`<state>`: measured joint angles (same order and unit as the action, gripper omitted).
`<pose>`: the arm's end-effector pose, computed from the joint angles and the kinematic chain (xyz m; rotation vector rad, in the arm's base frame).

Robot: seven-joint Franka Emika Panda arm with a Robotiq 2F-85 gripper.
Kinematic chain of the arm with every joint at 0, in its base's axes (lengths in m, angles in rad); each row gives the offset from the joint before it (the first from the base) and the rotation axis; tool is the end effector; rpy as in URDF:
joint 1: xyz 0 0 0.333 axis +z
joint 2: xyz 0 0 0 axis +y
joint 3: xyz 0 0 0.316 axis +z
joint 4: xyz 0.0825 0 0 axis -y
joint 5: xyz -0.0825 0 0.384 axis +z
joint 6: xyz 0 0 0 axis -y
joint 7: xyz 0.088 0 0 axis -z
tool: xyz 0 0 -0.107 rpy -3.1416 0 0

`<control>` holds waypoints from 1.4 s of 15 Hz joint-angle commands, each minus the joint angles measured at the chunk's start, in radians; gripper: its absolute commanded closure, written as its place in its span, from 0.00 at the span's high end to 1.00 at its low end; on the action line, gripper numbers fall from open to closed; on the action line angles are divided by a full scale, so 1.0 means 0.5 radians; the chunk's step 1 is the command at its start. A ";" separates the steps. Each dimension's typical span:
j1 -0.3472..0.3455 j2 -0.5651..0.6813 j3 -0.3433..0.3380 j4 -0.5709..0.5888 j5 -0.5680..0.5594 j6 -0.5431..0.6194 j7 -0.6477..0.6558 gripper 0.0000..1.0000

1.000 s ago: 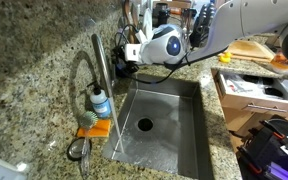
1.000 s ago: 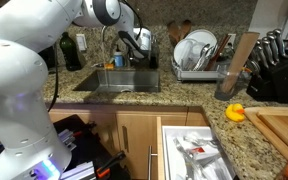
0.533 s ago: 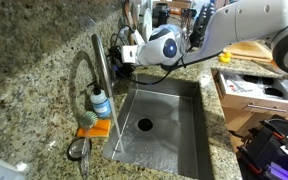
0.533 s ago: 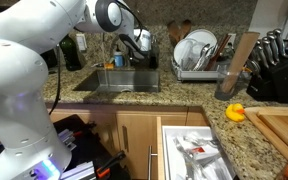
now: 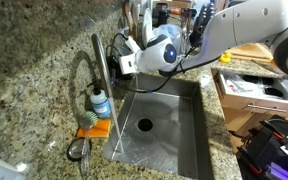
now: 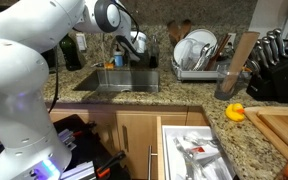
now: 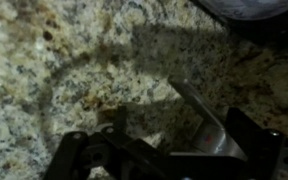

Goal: Open and close the tap

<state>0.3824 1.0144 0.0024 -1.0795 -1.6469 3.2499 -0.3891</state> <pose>0.6732 0.3784 0.2548 0.7349 2.1426 0.9695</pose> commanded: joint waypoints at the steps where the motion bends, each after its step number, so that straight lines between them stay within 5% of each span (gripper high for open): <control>1: 0.101 -0.066 -0.029 -0.067 -0.129 -0.006 -0.200 1.00; 5: 0.146 -0.011 -0.058 0.168 -0.235 -0.147 -0.326 1.00; 6: 0.072 -0.025 -0.028 0.012 -0.186 -0.052 -0.262 1.00; 9: 0.067 -0.019 -0.036 0.033 -0.206 -0.069 -0.262 1.00; 21: -0.115 0.263 0.081 0.552 -0.023 0.336 -0.112 1.00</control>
<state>0.3507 1.0665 0.0054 -0.9536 -1.7025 3.3351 -0.4629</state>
